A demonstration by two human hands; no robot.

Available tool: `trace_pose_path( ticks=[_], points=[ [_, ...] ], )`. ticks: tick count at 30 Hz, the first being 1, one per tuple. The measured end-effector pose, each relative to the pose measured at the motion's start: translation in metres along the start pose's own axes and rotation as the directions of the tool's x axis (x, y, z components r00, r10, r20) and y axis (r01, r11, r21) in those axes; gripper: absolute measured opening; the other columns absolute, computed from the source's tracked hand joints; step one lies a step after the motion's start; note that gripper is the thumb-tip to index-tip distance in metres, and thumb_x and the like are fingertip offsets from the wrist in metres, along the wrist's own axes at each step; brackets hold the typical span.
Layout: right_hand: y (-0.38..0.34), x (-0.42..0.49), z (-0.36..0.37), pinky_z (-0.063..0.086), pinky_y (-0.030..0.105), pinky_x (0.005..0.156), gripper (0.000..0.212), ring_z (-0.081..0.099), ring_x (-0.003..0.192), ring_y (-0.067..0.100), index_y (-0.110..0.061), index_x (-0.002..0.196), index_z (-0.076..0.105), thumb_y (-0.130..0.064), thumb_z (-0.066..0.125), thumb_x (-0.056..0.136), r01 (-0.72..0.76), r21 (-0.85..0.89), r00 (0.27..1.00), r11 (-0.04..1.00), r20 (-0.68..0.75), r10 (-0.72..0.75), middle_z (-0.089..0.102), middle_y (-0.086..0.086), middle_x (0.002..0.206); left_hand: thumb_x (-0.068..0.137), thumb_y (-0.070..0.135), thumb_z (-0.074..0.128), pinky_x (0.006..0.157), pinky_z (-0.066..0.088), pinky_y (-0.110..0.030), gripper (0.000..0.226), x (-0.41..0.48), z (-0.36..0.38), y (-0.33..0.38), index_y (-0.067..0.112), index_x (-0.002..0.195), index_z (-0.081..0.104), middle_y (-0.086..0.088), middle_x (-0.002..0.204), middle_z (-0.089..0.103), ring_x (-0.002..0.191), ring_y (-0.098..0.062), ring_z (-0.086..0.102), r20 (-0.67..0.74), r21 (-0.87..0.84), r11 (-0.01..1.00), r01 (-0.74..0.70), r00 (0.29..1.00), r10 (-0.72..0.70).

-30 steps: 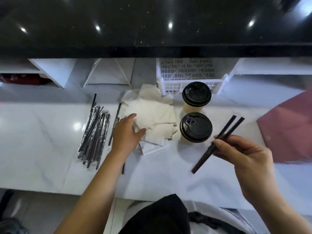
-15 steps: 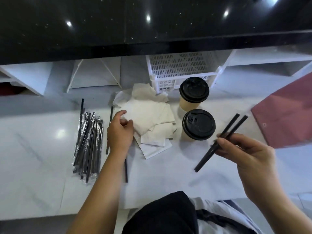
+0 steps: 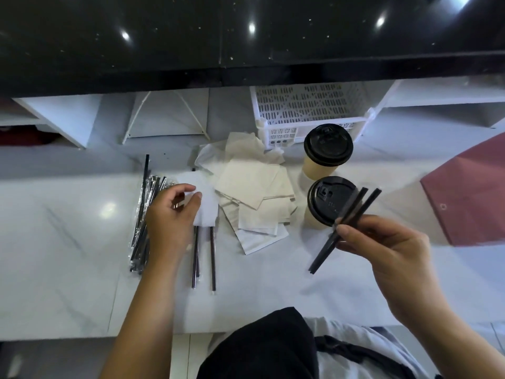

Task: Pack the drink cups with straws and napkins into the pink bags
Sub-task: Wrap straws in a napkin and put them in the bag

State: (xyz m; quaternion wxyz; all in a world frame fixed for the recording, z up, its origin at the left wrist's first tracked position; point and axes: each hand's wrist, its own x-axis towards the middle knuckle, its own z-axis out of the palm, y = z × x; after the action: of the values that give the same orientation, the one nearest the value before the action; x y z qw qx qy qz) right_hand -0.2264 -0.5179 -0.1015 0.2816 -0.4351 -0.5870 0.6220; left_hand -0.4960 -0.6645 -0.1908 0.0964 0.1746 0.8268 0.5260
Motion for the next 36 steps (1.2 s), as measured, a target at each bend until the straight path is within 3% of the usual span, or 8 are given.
trace_pose_path(
  ticks=[5, 10, 13, 18, 22, 27, 33, 36],
  points=[
    [-0.001, 0.001, -0.001, 0.059, 0.045, 0.087, 0.018, 0.072, 0.089, 0.035, -0.015, 0.085, 0.082, -0.022, 0.076, 0.068, 0.009, -0.007, 0.986, 1.0, 0.167, -0.007, 0.078, 0.011, 0.088, 0.085, 0.006, 0.072, 0.071, 0.045, -0.024, 0.026, -0.012, 0.004, 0.023, 0.031, 0.093, 0.068, 0.006, 0.091, 0.065, 0.075, -0.003, 0.057, 0.089, -0.135, 0.99, 0.026, 0.996, -0.014],
    [-0.002, 0.002, -0.003, 0.056, 0.041, 0.096, 0.014, 0.072, 0.099, 0.022, -0.016, 0.082, 0.082, -0.015, 0.073, 0.072, -0.016, 0.024, 0.956, 1.0, 0.292, 0.008, 0.077, 0.007, 0.099, 0.08, -0.006, 0.074, 0.076, 0.054, -0.03, 0.056, -0.031, 0.011, 0.053, 0.031, 0.121, 0.062, -0.005, 0.097, 0.062, 0.083, -0.016, 0.064, 0.351, -0.438, 0.871, 0.221, 0.934, -0.06],
    [0.0, 0.003, -0.007, 0.051, 0.045, 0.103, 0.012, 0.067, 0.114, 0.017, -0.014, 0.08, 0.082, -0.02, 0.079, 0.07, -0.128, 0.06, 0.925, 0.99, 0.366, 0.097, 0.075, 0.003, 0.111, 0.073, -0.004, 0.078, 0.079, 0.058, -0.033, 0.065, -0.047, 0.016, 0.064, 0.035, 0.122, 0.063, 0.011, 0.086, 0.062, 0.086, -0.018, 0.068, 0.499, -0.527, 0.774, 0.352, 0.865, -0.053],
    [0.006, 0.0, -0.014, 0.055, 0.049, 0.096, 0.037, 0.068, 0.112, 0.033, -0.008, 0.074, 0.076, -0.031, 0.096, 0.053, -0.41, 0.282, 0.831, 0.867, 0.508, 0.228, 0.072, 0.016, 0.116, 0.075, -0.005, 0.075, 0.08, 0.058, -0.031, 0.064, -0.079, 0.028, 0.083, 0.035, 0.124, 0.063, -0.002, 0.09, 0.067, 0.087, -0.019, 0.068, 0.624, -0.541, 0.768, 0.343, 0.776, 0.093],
    [0.004, 0.0, -0.016, 0.058, 0.045, 0.09, 0.022, 0.072, 0.091, 0.033, -0.005, 0.076, 0.076, -0.018, 0.088, 0.061, -0.39, 0.37, 0.873, 0.843, 0.439, 0.211, 0.075, 0.017, 0.092, 0.078, -0.004, 0.074, 0.079, 0.052, -0.03, 0.065, -0.09, 0.044, 0.09, 0.038, 0.126, 0.06, -0.003, 0.086, 0.061, 0.088, -0.018, 0.063, 0.641, -0.498, 0.825, 0.266, 0.753, 0.145],
    [0.0, 0.004, -0.019, 0.057, 0.032, 0.077, 0.011, 0.071, 0.076, 0.022, -0.015, 0.075, 0.081, -0.021, 0.078, 0.066, -0.09, 0.204, 0.984, 0.975, 0.167, 0.056, 0.077, 0.01, 0.08, 0.079, 0.003, 0.077, 0.08, 0.052, -0.028, 0.056, -0.088, 0.046, 0.092, 0.036, 0.122, 0.065, -0.005, 0.089, 0.062, 0.088, -0.018, 0.061, 0.717, -0.441, 0.846, 0.301, 0.685, 0.131],
    [0.002, 0.004, -0.033, 0.056, 0.025, 0.074, 0.041, 0.067, 0.07, 0.015, -0.039, 0.101, 0.077, -0.012, 0.077, 0.07, 0.14, 0.079, 0.983, 0.987, 0.112, -0.148, 0.074, -0.001, 0.074, 0.088, 0.015, 0.074, 0.089, 0.055, -0.034, 0.026, -0.021, 0.047, 0.045, 0.025, 0.111, 0.069, 0.001, 0.098, 0.069, 0.097, -0.019, 0.066, 0.276, 0.043, 0.995, 0.09, 0.956, -0.099],
    [0.001, 0.004, -0.037, 0.054, 0.027, 0.071, 0.068, 0.058, 0.061, 0.017, -0.051, 0.123, 0.061, -0.013, 0.078, 0.069, 0.18, 0.035, 0.971, 0.983, 0.15, -0.184, 0.061, 0.007, 0.061, 0.088, 0.026, 0.073, 0.095, 0.051, -0.037, 0.039, 0.015, 0.048, 0.025, 0.021, 0.125, 0.064, -0.002, 0.116, 0.066, 0.108, -0.023, 0.063, 0.196, 0.298, 0.953, 0.056, 0.973, -0.119]
  ],
)
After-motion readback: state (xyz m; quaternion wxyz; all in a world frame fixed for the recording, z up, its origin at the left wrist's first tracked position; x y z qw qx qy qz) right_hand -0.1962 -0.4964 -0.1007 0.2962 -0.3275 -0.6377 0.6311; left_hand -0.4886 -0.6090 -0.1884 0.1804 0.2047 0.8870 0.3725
